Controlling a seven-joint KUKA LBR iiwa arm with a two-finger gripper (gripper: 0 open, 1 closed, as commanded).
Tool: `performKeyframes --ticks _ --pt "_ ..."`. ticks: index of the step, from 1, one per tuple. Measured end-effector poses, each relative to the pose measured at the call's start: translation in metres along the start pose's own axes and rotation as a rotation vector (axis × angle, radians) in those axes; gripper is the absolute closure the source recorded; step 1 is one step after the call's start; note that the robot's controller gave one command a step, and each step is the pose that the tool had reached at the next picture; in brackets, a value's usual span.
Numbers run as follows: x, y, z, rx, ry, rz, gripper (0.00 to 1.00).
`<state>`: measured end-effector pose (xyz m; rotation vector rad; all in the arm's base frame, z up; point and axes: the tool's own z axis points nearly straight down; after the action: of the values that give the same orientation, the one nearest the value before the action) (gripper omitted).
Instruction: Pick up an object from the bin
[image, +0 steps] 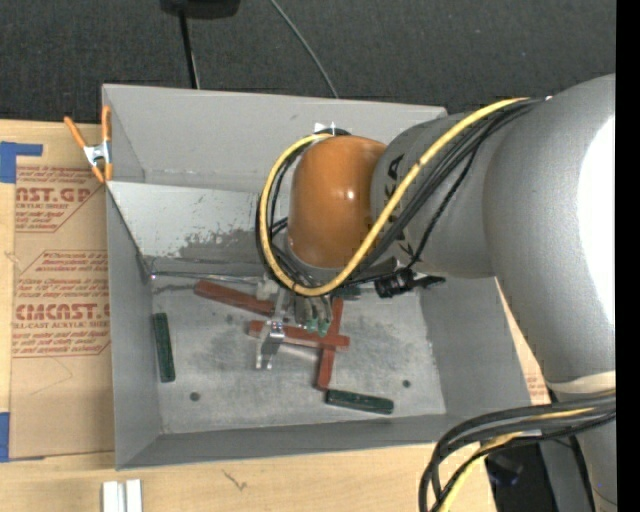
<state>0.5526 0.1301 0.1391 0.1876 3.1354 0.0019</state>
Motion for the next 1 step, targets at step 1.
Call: performKeyframes --ticks 1 --pt "-0.025 -0.0127 0.0543 -0.014 -0.041 -0.051 1.0"
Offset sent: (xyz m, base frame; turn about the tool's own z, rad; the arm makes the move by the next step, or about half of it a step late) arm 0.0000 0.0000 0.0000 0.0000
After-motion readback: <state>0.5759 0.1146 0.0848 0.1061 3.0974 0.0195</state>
